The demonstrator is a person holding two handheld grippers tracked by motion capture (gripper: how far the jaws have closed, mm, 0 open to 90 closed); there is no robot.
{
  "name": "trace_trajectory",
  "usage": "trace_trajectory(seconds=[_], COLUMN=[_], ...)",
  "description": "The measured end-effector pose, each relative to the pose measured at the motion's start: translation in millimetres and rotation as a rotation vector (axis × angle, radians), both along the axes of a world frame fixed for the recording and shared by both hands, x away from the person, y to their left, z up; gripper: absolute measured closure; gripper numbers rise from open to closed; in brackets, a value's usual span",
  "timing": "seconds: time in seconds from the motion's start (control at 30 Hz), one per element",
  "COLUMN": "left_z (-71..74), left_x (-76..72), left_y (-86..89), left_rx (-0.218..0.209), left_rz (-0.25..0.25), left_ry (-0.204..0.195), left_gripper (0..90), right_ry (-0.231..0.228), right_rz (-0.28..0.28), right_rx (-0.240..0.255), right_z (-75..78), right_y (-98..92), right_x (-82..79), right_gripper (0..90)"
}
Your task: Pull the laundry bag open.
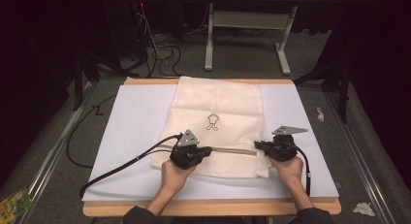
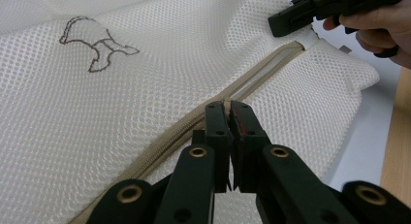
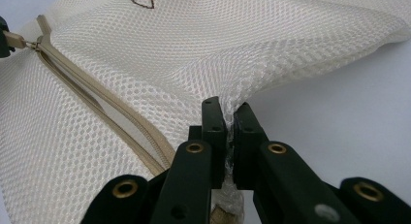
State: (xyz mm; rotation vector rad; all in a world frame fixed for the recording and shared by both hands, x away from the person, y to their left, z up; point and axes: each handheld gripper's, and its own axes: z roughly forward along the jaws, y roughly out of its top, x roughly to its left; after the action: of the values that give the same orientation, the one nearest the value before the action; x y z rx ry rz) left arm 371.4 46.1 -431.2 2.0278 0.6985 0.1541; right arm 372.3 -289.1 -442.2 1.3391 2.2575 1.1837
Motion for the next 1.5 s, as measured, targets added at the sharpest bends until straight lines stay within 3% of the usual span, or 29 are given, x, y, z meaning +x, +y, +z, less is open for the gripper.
trace_trajectory(seconds=[1.17, 1.5], left_z=[6.1, 5.6], left_x=[-2.7, -5.7], left_y=[23.8, 31.2], left_rx=[-0.015, -0.004], left_rz=[0.033, 0.046], left_ry=[-0.011, -0.012], left_gripper=[87.3, 87.3], right_ry=[-0.001, -0.007], right_rz=[-0.005, -0.004], right_rx=[-0.013, -0.022], right_z=[0.0, 6.9], right_y=[-0.1, 1.0], right_x=[1.1, 4.3], right_gripper=[87.8, 87.7])
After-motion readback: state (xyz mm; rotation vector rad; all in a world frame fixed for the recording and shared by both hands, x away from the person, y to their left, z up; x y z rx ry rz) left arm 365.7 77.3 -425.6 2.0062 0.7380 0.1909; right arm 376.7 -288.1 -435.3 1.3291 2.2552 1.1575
